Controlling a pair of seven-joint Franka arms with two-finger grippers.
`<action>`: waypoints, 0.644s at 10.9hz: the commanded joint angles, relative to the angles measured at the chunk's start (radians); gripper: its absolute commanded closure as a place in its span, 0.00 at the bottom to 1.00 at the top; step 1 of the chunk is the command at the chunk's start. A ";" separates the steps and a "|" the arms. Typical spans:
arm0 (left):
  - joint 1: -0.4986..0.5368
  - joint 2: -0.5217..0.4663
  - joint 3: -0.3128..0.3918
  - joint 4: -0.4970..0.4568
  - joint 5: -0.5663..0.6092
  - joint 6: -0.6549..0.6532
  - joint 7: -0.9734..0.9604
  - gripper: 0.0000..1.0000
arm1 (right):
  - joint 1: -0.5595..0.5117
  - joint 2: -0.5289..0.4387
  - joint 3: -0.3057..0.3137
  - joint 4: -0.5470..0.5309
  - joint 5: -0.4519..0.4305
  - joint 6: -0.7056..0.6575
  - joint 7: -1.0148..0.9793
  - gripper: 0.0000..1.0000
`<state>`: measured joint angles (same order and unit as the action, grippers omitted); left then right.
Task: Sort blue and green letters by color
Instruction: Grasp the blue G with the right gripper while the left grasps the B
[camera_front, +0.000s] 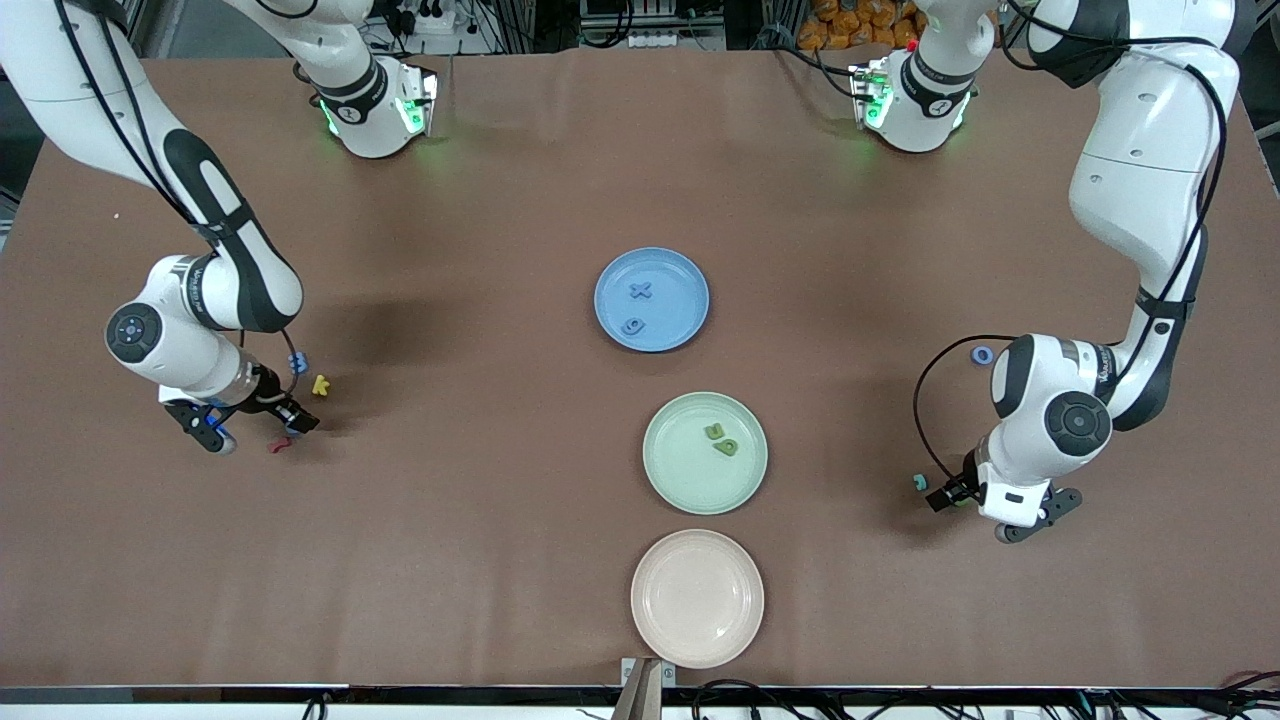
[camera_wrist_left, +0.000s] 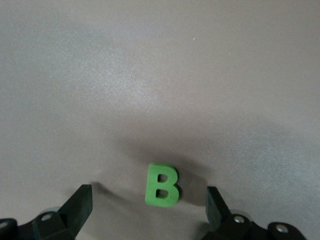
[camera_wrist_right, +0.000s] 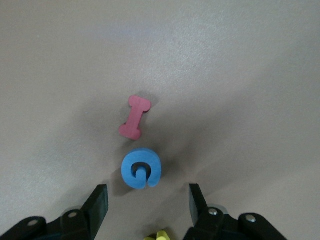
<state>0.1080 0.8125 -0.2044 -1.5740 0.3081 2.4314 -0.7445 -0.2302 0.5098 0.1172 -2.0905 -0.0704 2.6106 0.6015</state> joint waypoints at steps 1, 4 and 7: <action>0.002 0.014 -0.001 0.026 -0.027 -0.017 0.057 0.00 | -0.009 0.025 -0.014 0.023 -0.037 0.014 -0.002 0.28; 0.007 0.019 0.000 0.026 -0.030 -0.017 0.056 1.00 | -0.009 0.042 -0.022 0.040 -0.054 0.014 0.000 0.33; 0.007 0.017 -0.001 0.026 -0.043 -0.017 0.056 1.00 | -0.009 0.055 -0.022 0.056 -0.054 0.013 0.000 0.48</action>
<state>0.1104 0.8161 -0.2041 -1.5602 0.3008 2.4273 -0.7244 -0.2303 0.5354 0.0909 -2.0679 -0.1044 2.6207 0.6012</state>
